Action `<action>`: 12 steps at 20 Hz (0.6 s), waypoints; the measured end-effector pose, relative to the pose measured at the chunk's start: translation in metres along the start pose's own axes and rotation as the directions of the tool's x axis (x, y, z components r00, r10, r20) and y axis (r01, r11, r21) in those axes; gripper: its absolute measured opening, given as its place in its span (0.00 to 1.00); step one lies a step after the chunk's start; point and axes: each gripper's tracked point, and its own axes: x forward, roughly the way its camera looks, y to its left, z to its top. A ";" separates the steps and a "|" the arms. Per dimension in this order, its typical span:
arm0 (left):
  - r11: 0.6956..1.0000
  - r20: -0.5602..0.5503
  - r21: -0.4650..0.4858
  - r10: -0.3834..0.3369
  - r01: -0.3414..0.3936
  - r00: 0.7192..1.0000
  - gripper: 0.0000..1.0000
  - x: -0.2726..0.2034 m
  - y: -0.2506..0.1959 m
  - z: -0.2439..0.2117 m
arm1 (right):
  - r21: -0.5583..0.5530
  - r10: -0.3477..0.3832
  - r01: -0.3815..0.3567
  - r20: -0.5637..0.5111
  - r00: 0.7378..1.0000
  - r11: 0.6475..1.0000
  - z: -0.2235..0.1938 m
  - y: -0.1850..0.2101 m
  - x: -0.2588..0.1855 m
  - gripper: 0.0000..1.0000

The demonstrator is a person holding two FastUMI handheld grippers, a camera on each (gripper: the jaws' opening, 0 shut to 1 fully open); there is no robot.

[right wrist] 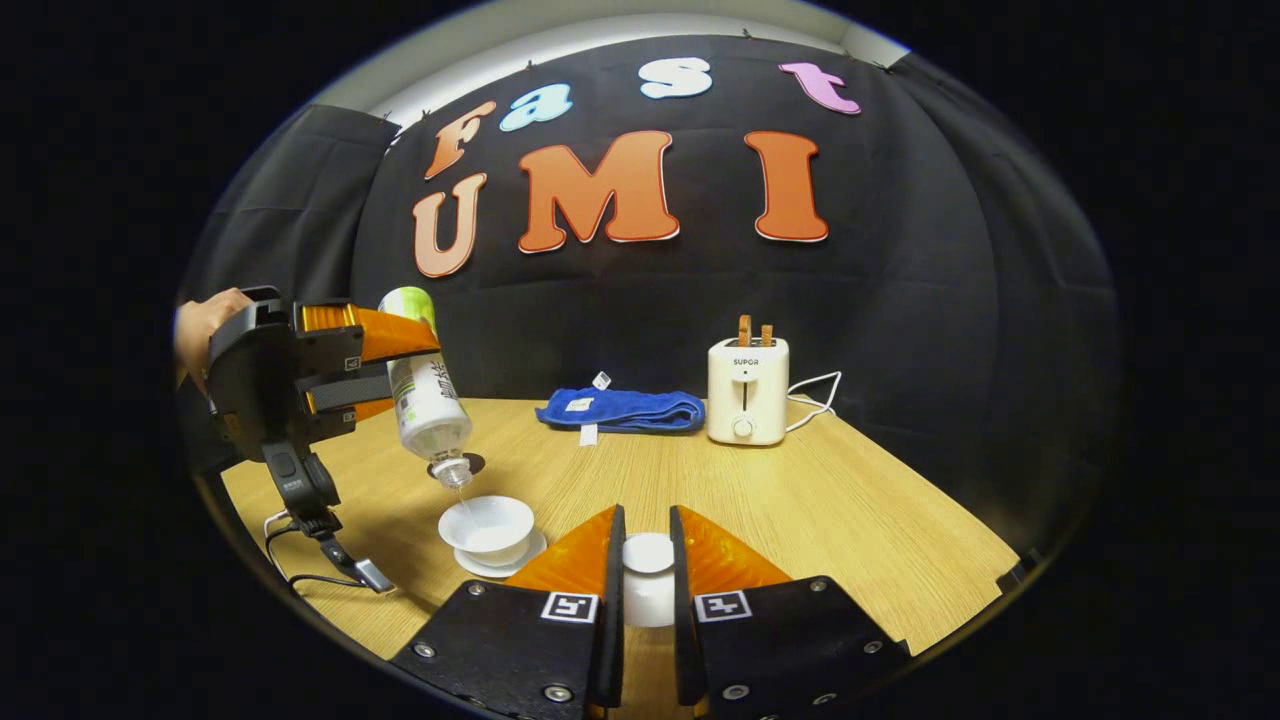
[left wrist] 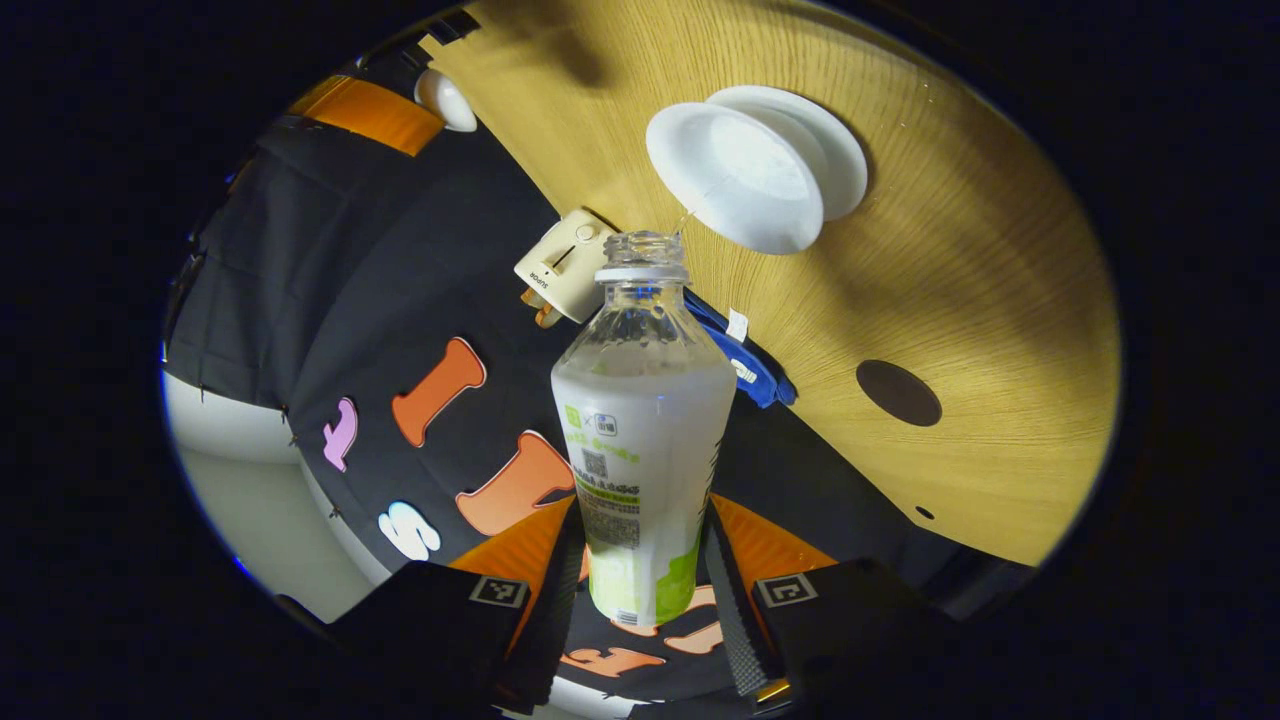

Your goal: Open the teacup lid with one hand, grasp the water bottle and pour water into the teacup with the other hand; after pouring, place the water bottle on the coaster and then close the teacup lid.

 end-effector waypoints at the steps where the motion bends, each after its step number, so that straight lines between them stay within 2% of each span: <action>1: 1.000 0.004 -0.015 0.002 -0.002 1.000 0.67 -0.001 -0.002 0.001 | -0.002 0.005 -0.005 -0.001 1.000 1.000 0.000 0.002 0.000 0.21; 4: 0.994 0.011 -0.107 -0.009 0.010 1.000 0.65 0.005 -0.007 0.000 | -0.001 0.009 -0.009 0.000 1.000 1.000 0.002 0.005 0.000 0.21; 6: 0.973 0.023 -0.227 -0.044 0.048 0.999 0.68 0.006 -0.017 0.001 | 0.001 0.009 -0.009 -0.002 1.000 1.000 0.001 0.006 0.001 0.21; 8: 0.924 0.045 -0.369 -0.094 0.104 0.995 0.68 0.003 -0.035 0.007 | 0.008 0.017 -0.017 -0.001 1.000 1.000 0.003 0.009 0.001 0.21; 9: 0.896 0.053 -0.427 -0.105 0.118 0.993 0.63 -0.003 -0.046 0.009 | 0.013 0.022 -0.022 0.003 1.000 1.000 0.004 0.011 0.001 0.21; 11: 0.840 0.058 -0.530 -0.103 0.118 0.993 0.64 -0.007 -0.055 0.011 | 0.025 0.033 -0.033 0.010 0.999 0.999 0.008 0.014 0.001 0.21; 12: 0.800 0.051 -0.590 -0.095 0.107 0.994 0.68 -0.007 -0.057 0.007 | 0.030 0.037 -0.038 0.014 0.999 0.999 0.010 0.017 0.001 0.21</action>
